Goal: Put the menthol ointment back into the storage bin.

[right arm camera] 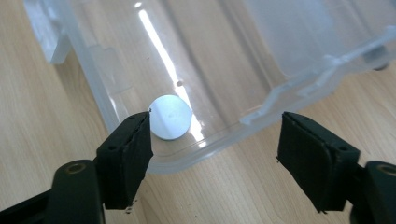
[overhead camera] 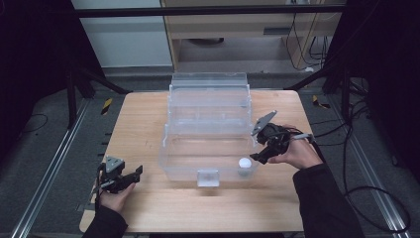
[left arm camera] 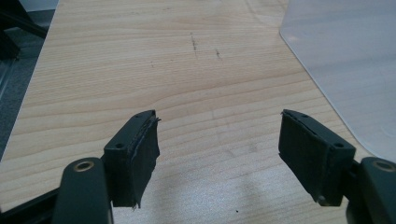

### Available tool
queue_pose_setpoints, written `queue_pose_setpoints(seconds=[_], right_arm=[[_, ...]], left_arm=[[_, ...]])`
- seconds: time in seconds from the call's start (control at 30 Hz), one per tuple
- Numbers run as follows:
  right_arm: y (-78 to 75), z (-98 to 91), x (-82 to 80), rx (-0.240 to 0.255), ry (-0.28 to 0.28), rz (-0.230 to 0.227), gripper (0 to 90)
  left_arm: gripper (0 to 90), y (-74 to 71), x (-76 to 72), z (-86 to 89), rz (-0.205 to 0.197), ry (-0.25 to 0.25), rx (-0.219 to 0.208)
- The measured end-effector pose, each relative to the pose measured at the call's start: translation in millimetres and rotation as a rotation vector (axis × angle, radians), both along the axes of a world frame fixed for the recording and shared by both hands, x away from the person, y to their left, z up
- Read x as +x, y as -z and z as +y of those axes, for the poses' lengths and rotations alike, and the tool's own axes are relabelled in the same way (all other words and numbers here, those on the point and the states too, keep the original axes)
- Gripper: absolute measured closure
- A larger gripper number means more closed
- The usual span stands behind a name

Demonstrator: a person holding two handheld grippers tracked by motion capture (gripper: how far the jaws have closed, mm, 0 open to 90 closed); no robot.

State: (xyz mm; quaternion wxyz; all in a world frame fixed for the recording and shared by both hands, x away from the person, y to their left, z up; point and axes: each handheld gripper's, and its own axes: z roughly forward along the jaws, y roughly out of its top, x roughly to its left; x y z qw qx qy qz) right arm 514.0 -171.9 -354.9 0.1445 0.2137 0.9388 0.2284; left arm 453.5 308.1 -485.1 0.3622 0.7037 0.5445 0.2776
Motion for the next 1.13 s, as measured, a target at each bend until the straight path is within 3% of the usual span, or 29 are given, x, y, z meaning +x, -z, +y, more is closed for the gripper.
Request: queue_pose_setpoints(seconds=[0.13,0.33,0.5,0.7,0.87,1.0,1.13], right_arm=[[-0.7,-18.4,-9.6,0.111,0.105,-0.044,18.9],[11.2,-44.7,-25.9,0.229,0.263,-0.101,17.7],[27.8,-62.6,-35.3,0.298,0.343,-0.103,17.9],[51.4,-80.0,-44.8,0.349,0.414,-0.138,25.4],[74.3,-92.9,-48.1,0.386,0.473,-0.138,32.8],[90.8,-97.3,-48.0,0.377,0.500,-0.097,31.4],[104.0,-104.3,-50.7,0.384,0.540,-0.107,27.0]], left_arm=[[28.0,0.1,-0.1,0.0,0.002,0.000,0.003],[28.0,0.4,0.0,-0.4,0.002,-0.001,0.004],[28.1,0.4,-0.1,-0.3,0.005,0.001,0.007],[29.6,0.6,-0.3,-0.7,0.005,0.003,0.001],[34.4,0.1,-0.9,0.3,0.001,0.010,-0.004],[38.1,0.2,-0.9,0.6,0.005,0.014,-0.011],[41.4,-0.1,-1.9,1.1,0.003,0.017,-0.019]])
